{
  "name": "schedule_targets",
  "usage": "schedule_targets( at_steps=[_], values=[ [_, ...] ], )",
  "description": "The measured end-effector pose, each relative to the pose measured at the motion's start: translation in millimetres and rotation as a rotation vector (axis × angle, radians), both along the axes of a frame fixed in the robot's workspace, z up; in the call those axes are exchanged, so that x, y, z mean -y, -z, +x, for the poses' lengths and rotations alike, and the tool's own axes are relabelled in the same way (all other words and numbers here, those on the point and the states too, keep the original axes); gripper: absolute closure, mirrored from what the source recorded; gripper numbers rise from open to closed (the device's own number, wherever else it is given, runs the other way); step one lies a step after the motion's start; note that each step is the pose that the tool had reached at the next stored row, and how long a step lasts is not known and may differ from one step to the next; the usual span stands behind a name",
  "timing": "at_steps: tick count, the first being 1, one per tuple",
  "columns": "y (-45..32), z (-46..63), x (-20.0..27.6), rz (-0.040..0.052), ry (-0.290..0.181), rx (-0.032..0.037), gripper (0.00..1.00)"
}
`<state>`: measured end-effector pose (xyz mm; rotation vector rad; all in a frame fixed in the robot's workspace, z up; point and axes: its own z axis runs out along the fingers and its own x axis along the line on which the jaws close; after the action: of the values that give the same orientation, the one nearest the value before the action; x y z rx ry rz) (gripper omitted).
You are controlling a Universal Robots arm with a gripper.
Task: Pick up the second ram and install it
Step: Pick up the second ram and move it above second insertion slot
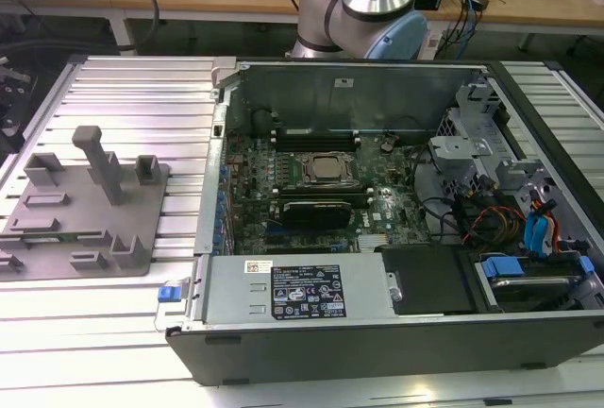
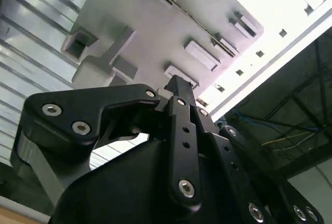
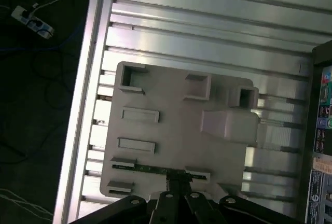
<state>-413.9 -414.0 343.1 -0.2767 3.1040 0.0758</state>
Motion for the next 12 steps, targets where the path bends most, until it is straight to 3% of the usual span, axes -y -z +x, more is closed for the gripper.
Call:
schedule_targets(
  at_steps=[1,5,7,12],
  values=[
    [0.1,0.0,0.0,-0.0005,-0.062,0.0,0.92],
    [0.9,0.0,0.0,-0.004,-0.196,-0.0002,0.92],
    [1.6,0.0,0.0,-0.0076,-0.292,-0.0005,0.92],
    [2.8,0.0,0.0,-0.0167,-0.474,-0.0013,0.92]
  ],
)
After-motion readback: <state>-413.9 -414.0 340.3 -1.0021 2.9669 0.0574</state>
